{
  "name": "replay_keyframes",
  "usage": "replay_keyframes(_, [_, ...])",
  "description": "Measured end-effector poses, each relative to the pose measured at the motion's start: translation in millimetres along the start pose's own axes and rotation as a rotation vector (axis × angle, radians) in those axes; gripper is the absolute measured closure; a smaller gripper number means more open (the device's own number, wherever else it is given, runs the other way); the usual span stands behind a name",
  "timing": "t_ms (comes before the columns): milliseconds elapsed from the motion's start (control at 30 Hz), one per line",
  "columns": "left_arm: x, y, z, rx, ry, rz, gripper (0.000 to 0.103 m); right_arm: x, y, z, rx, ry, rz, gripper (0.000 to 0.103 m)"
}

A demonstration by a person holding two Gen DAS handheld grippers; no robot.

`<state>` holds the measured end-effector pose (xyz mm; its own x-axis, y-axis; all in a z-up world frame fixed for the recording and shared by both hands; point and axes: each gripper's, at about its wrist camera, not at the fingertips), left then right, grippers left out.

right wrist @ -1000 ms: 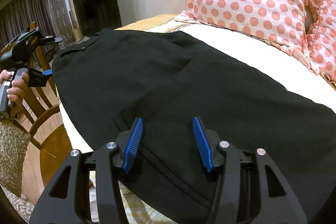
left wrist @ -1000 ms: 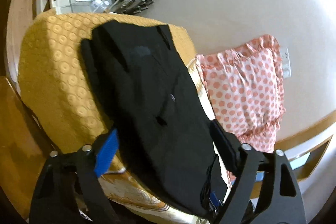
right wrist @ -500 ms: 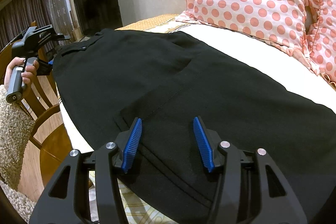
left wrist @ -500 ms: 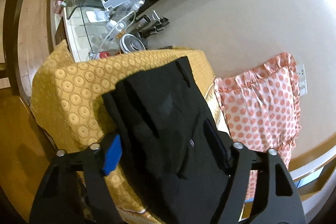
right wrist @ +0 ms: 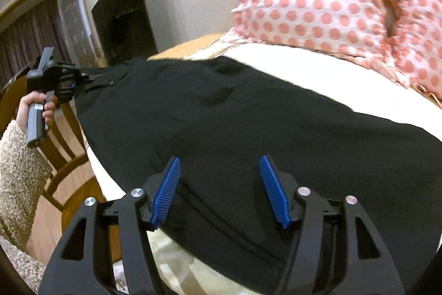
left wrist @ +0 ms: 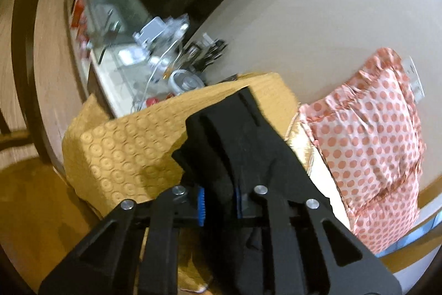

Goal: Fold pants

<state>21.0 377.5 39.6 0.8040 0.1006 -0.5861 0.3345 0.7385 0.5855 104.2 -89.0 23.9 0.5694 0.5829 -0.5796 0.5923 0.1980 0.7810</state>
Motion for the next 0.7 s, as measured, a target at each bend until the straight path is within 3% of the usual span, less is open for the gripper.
replay_keyframes(133, [-16, -2, 55, 0.174, -0.018, 0.050, 0.090, -24, 0, 27, 0.086, -0.015, 0.066, 0.040])
replay_keyframes(300, [-26, -20, 134, 0.332, -0.128, 0.058, 0.090, -51, -4, 59, 0.160, -0.062, 0.121, 0.039])
replay_keyframes(500, [-25, -69, 254, 0.524, -0.328, 0.032, 0.090, -83, -21, 99, 0.262, -0.138, 0.167, 0.039])
replay_keyframes(633, [-25, -132, 346, 0.701, -0.527, -0.055, 0.090, -108, -35, 126, 0.329, -0.210, 0.204, 0.039])
replay_keyframes(700, [-23, -164, 375, 0.758, -0.609, -0.113, 0.090, -121, -44, 137, 0.361, -0.245, 0.223, 0.039])
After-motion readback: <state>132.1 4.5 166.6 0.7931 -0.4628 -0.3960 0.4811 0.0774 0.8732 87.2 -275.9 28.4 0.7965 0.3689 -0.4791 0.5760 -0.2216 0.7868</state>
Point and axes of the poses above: each gripper's, at about its wrist camera, not at the fingertips, and x roughly the way its jaws point, z to its right, y to its top, and after that the axes turned 6 degrees about x, right-handed
